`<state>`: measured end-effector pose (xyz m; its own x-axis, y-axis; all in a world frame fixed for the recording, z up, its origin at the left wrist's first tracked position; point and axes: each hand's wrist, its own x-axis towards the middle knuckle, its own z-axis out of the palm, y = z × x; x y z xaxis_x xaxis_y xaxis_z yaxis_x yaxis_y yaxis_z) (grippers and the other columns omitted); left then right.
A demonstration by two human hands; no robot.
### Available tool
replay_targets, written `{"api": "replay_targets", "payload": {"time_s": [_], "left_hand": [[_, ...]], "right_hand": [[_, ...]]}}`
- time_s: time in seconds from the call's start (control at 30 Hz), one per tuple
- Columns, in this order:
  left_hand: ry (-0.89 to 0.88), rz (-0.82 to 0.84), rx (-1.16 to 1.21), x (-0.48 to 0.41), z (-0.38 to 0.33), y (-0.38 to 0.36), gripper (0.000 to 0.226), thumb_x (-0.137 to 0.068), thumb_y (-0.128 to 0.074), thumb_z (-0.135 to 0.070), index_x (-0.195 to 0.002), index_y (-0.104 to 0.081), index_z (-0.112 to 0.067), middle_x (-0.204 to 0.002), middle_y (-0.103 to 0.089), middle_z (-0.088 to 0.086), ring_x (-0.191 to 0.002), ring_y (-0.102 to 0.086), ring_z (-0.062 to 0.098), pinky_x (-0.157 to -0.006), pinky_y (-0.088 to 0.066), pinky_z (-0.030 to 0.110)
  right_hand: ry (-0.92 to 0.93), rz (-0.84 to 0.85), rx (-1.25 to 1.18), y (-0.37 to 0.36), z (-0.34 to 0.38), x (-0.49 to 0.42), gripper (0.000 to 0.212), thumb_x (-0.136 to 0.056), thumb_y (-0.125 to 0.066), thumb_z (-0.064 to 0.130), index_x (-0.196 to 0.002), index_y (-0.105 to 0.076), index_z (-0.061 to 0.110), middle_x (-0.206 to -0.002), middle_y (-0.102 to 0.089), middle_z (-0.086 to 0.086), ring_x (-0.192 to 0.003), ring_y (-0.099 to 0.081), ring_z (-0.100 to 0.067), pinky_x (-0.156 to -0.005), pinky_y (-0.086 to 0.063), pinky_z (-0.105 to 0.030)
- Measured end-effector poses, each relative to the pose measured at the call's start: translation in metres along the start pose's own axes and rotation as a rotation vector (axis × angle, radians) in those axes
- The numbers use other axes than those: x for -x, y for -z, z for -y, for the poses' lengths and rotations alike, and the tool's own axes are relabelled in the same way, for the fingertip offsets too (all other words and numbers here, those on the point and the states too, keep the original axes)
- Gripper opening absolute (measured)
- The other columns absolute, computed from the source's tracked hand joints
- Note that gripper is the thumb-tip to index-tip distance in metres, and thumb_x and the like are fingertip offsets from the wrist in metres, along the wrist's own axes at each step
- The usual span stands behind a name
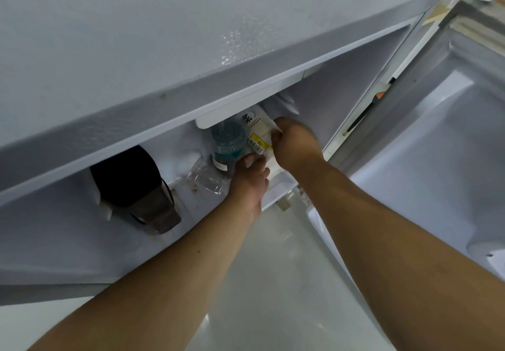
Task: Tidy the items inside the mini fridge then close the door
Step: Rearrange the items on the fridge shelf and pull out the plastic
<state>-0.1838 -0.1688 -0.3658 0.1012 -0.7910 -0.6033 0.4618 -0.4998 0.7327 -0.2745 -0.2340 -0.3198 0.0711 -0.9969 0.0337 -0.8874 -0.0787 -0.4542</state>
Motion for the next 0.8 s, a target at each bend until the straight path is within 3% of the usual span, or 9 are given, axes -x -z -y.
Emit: {"api": "replay_targets", "payload": {"time_s": [0.07, 0.17, 0.27, 0.33, 0.47, 0.63, 0.8], "left_hand": [[-0.017, 0.029, -0.01, 0.003, -0.004, 0.003, 0.037, -0.104, -0.054, -0.022, -0.141, -0.053, -0.019, -0.144, -0.059, 0.009, -0.136, -0.054, 0.031, -0.11, -0.043, 0.047], [0.06, 0.092, -0.043, 0.006, -0.003, 0.021, 0.019, -0.108, -0.044, -0.018, -0.116, -0.058, -0.028, -0.119, -0.066, -0.002, -0.117, -0.063, 0.027, -0.096, -0.049, 0.041], [0.031, 0.008, -0.129, 0.016, -0.001, 0.046, 0.022, -0.107, -0.048, -0.017, -0.099, -0.065, -0.028, -0.1, -0.073, -0.004, -0.08, -0.077, 0.014, -0.067, -0.059, 0.028], [-0.048, -0.095, -0.152, 0.022, 0.004, 0.059, 0.016, -0.101, -0.056, -0.022, -0.092, -0.068, -0.026, -0.095, -0.075, -0.002, -0.07, -0.075, 0.011, -0.057, -0.057, 0.023], [-0.198, -0.229, -0.149, 0.027, 0.006, 0.073, 0.015, -0.093, -0.056, -0.021, -0.085, -0.068, -0.023, -0.094, -0.07, 0.001, -0.066, -0.068, 0.009, -0.065, -0.052, 0.028], [-0.175, -0.242, -0.145, 0.03, -0.001, 0.078, 0.017, -0.095, -0.053, -0.019, -0.09, -0.068, -0.024, -0.095, -0.07, 0.0, -0.058, -0.069, 0.001, -0.063, -0.052, 0.028], [-0.083, -0.235, -0.074, 0.03, -0.005, 0.085, 0.02, -0.097, -0.05, -0.021, -0.097, -0.069, -0.023, -0.107, -0.072, 0.003, -0.085, -0.073, 0.016, -0.071, -0.055, 0.033]], "right_hand": [[0.024, -0.015, 0.036, 0.003, -0.001, 0.002, 0.02, -0.103, -0.049, 0.023, -0.114, -0.065, 0.016, -0.09, -0.061, -0.003, -0.078, -0.056, -0.023, -0.061, -0.036, -0.027], [0.085, -0.078, 0.172, 0.007, -0.003, 0.016, 0.028, -0.098, -0.057, 0.029, -0.124, -0.059, 0.017, -0.103, -0.066, -0.009, -0.079, -0.058, -0.028, -0.063, -0.039, -0.029], [0.129, -0.193, 0.232, 0.012, -0.001, 0.031, 0.041, -0.092, -0.064, 0.031, -0.13, -0.054, 0.019, -0.114, -0.061, -0.01, -0.084, -0.062, -0.032, -0.059, -0.04, -0.03], [0.223, -0.237, 0.141, 0.012, 0.006, 0.036, 0.043, -0.09, -0.065, 0.033, -0.13, -0.055, 0.021, -0.118, -0.061, -0.009, -0.088, -0.063, -0.03, -0.061, -0.043, -0.03], [0.331, -0.161, -0.035, 0.005, 0.026, 0.035, 0.056, -0.086, -0.071, 0.041, -0.136, -0.054, 0.021, -0.129, -0.059, -0.007, -0.106, -0.061, -0.029, -0.078, -0.054, -0.036], [0.24, 0.009, 0.008, -0.007, 0.049, 0.018, 0.097, -0.069, -0.075, 0.065, -0.149, -0.034, 0.029, -0.143, -0.048, -0.005, -0.12, -0.054, -0.03, -0.084, -0.049, -0.037], [0.22, 0.101, 0.122, -0.018, 0.063, 0.009, 0.114, -0.065, -0.077, 0.073, -0.156, -0.025, 0.028, -0.153, -0.041, -0.006, -0.124, -0.054, -0.031, -0.091, -0.054, -0.041]]}}
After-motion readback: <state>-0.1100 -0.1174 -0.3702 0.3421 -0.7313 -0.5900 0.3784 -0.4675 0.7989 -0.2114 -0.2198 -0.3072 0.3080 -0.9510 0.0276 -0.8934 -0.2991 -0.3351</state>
